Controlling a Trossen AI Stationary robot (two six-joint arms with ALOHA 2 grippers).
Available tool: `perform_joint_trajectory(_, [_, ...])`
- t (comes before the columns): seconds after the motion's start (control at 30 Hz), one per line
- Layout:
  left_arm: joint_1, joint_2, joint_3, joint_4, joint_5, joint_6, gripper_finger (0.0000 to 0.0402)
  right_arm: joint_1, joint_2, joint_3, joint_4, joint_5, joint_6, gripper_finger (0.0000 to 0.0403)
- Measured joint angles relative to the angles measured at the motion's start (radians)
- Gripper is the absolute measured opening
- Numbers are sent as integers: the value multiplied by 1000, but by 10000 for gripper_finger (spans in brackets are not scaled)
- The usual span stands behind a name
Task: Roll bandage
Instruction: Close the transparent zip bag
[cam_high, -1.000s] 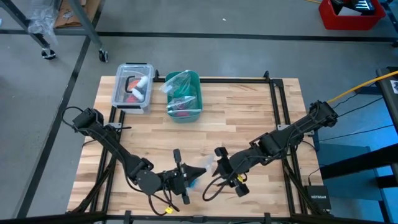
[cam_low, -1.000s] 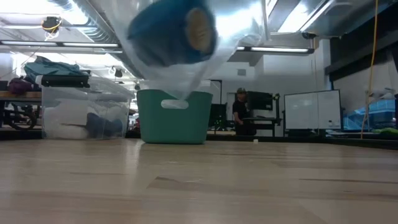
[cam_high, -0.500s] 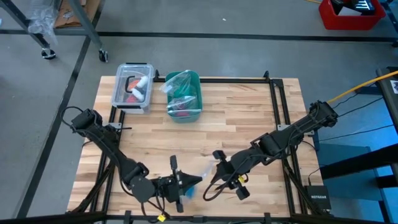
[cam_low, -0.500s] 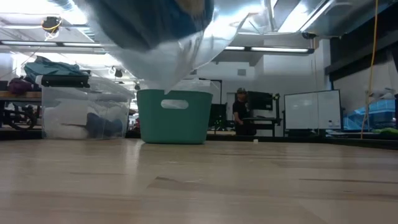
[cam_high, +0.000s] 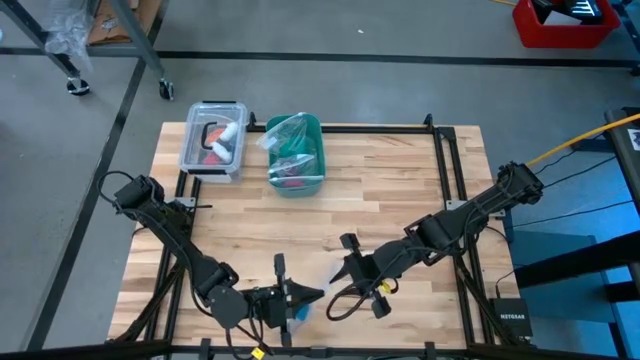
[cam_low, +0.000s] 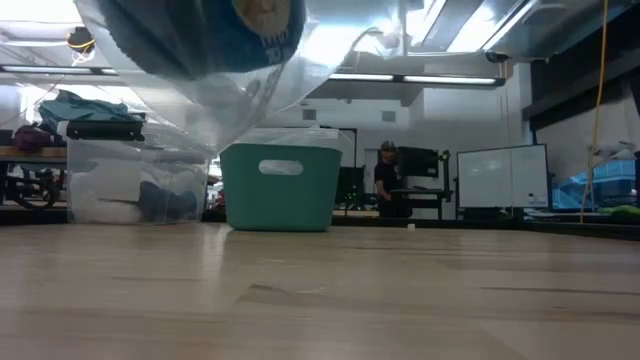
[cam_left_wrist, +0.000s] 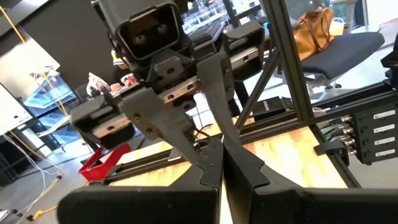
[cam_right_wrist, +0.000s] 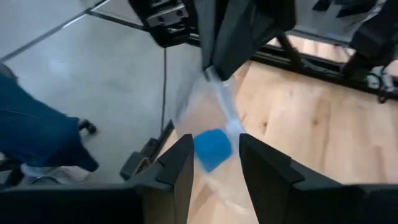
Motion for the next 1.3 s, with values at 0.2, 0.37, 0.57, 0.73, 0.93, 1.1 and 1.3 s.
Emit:
perform_joint_trajectory(0.2, [2, 0, 0, 2, 0, 0, 0, 0, 0, 0, 48, 21, -49, 134])
perform_joint_trajectory(0.37, [3, 0, 0, 3, 0, 0, 0, 0, 2, 0, 48, 48, -52, 134])
perform_joint_trajectory(0.57, [14, 0, 0, 4, 0, 0, 0, 0, 12, 0, 53, 47, -52, 134])
perform_joint_trajectory(0.73, [26, 0, 0, 7, 0, 0, 0, 0, 22, -1, 53, 48, -52, 134])
perform_joint_trajectory(0.93, [29, 0, 0, 8, 0, 2, 0, 0, 22, -1, 53, 75, -53, 119])
perform_joint_trajectory(1.1, [29, 0, 0, 7, 0, 8, 0, 0, 22, -1, 21, 73, -53, 68])
perform_joint_trajectory(1.3, [29, 0, 0, 8, 0, 12, 0, 0, 22, -1, 12, 73, -53, 25])
